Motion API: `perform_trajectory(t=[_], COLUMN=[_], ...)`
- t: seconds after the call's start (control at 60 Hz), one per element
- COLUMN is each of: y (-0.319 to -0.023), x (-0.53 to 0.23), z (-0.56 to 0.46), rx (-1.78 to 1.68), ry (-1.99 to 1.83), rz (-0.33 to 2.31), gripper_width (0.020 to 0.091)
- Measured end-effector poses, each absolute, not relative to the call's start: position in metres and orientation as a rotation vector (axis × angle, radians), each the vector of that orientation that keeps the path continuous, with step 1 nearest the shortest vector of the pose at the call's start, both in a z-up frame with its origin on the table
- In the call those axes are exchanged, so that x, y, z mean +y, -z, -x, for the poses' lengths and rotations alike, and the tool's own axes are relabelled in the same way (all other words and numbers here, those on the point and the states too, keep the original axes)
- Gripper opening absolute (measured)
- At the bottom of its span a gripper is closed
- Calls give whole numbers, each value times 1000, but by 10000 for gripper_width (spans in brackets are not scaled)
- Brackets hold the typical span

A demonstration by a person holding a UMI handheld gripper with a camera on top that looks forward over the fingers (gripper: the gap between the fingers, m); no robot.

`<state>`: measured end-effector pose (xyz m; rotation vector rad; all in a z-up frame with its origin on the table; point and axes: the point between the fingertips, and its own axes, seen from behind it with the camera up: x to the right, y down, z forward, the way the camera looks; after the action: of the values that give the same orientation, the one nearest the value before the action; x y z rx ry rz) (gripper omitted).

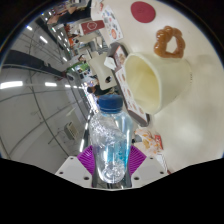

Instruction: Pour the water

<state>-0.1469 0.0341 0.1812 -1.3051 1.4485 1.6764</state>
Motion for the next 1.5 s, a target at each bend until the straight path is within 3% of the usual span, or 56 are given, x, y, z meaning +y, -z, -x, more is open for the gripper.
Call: perform_trajectory(t=[0.167, 0.283, 0.483, 0.633, 0.733, 0.833, 1.017, 1.15, 1.283, 1.3, 1.317, 1.4, 1.5], y=[-162, -166, -223, -268, -273, -247, -150, -102, -67, -63, -67, -65, -65], x=[28, 27, 16, 24, 25, 28, 26, 21, 10, 6, 9, 7, 4], z=[140, 143, 121, 60, -2, -64, -130, -150, -156, -156, -156, -155, -157], rx=[1531, 1463, 855, 369, 192, 83, -48, -52, -38, -40, -39, -51, -43], ry=[-1717, -1685, -1249, -724, -444, -215, -16, -32, -55, -58, -59, -44, -54], rz=[1285, 1383, 1740, 1818, 1821, 1847, 1963, 2013, 2043, 2046, 2017, 1992, 2006], gripper_width=[378, 377, 381, 379, 383, 381, 381, 382, 387, 424, 391, 416, 515])
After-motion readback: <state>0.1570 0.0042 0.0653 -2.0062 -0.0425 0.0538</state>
